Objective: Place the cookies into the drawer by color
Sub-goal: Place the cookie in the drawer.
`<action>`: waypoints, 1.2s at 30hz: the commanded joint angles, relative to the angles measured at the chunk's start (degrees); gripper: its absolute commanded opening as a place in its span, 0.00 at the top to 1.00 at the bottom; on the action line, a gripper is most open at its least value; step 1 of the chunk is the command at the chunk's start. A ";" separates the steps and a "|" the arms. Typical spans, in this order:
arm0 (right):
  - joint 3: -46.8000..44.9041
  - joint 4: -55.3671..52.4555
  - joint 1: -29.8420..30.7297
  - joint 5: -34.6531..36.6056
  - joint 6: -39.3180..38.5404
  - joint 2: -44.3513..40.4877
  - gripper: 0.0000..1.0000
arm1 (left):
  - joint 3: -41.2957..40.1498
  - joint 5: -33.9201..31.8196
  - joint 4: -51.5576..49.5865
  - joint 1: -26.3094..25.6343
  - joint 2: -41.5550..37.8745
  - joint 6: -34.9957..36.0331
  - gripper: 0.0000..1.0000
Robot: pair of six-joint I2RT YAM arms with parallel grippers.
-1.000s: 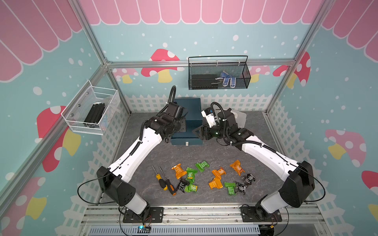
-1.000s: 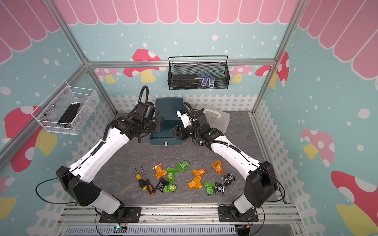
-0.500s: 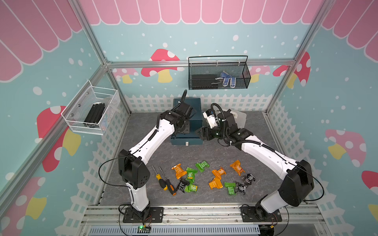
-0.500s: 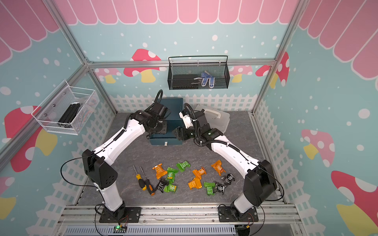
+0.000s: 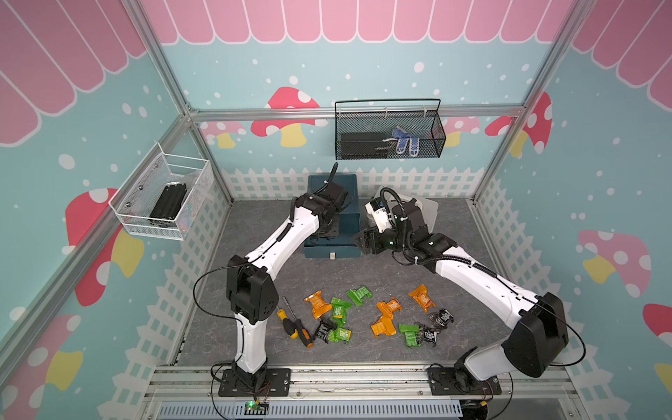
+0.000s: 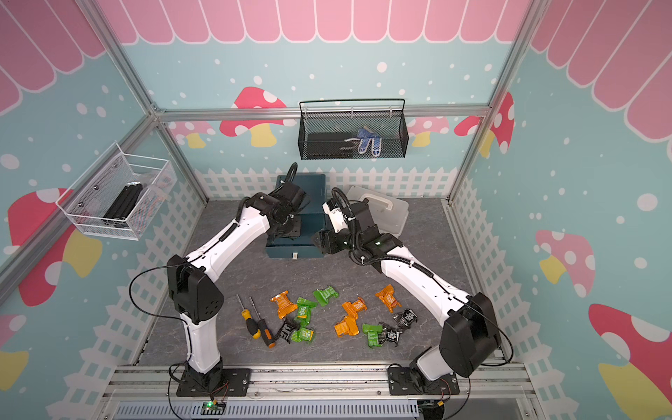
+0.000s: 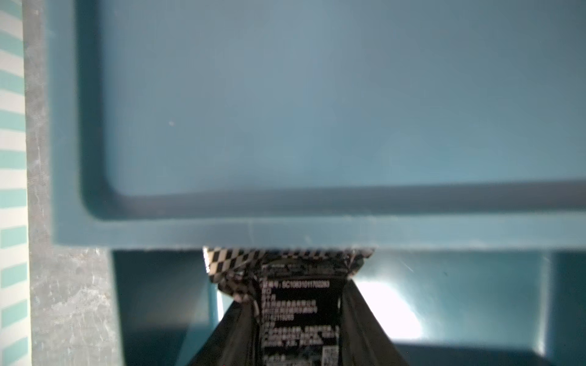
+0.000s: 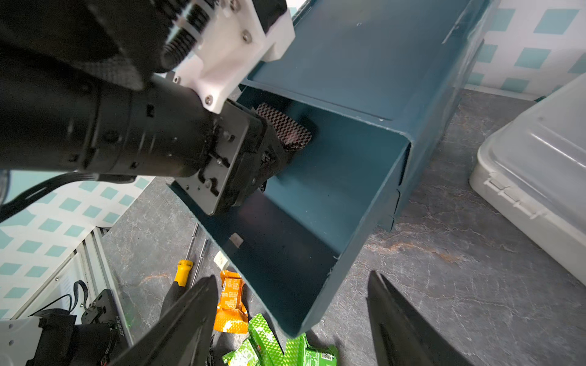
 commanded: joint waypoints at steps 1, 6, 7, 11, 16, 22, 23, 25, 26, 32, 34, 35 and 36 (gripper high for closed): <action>-1.46 0.16 -0.29 1.34 -0.58 -3.10 0.23 | 1.79 -2.16 -1.94 0.28 0.39 -0.53 0.54; -3.57 0.12 -0.45 2.20 -0.75 -5.95 0.23 | 1.70 -2.90 -2.01 0.59 0.22 -0.41 0.54; -3.94 0.06 -0.49 2.34 -0.75 -6.55 0.23 | 1.71 -2.78 -2.06 0.51 0.01 -0.51 0.53; -5.41 -0.17 -0.56 3.17 -0.84 -8.41 0.22 | 1.88 -3.17 -2.04 0.23 -0.40 -0.17 0.45; -7.34 -1.50 -0.77 4.12 -0.84 -10.15 0.22 | 1.87 -2.34 -1.95 0.01 -1.73 -0.36 0.38; -10.05 -3.43 -0.91 6.38 -0.36 -12.88 0.21 | 1.21 -2.39 -1.86 -0.17 -4.47 -0.13 0.31; -10.36 -3.68 -0.91 6.59 -0.31 -13.26 0.21 | 0.98 -2.07 -1.69 -0.17 -4.82 0.07 0.31; -11.07 -3.69 -0.91 6.73 -0.08 -13.99 0.21 | 0.70 -1.45 -1.25 -0.24 -5.22 0.30 0.29; -11.57 -3.70 -0.94 6.80 -0.04 -14.24 0.21 | 0.82 -1.42 -1.25 -0.25 -5.30 0.56 0.28; -14.49 -4.82 -0.91 8.39 0.70 -15.43 0.21 | -0.41 -1.42 -0.22 -0.45 -8.16 0.87 0.24; -15.26 -6.25 -0.84 9.56 1.37 -15.88 0.21 | -1.55 0.37 0.83 -0.64 -9.99 0.72 0.24; -15.64 -7.21 -0.92 10.52 1.91 -16.39 0.21 | -1.97 0.42 1.14 -0.83 -10.88 0.82 0.23; -16.33 -8.27 -0.95 12.01 2.75 -17.31 0.21 | -2.42 0.42 1.41 -1.16 -11.92 0.96 0.23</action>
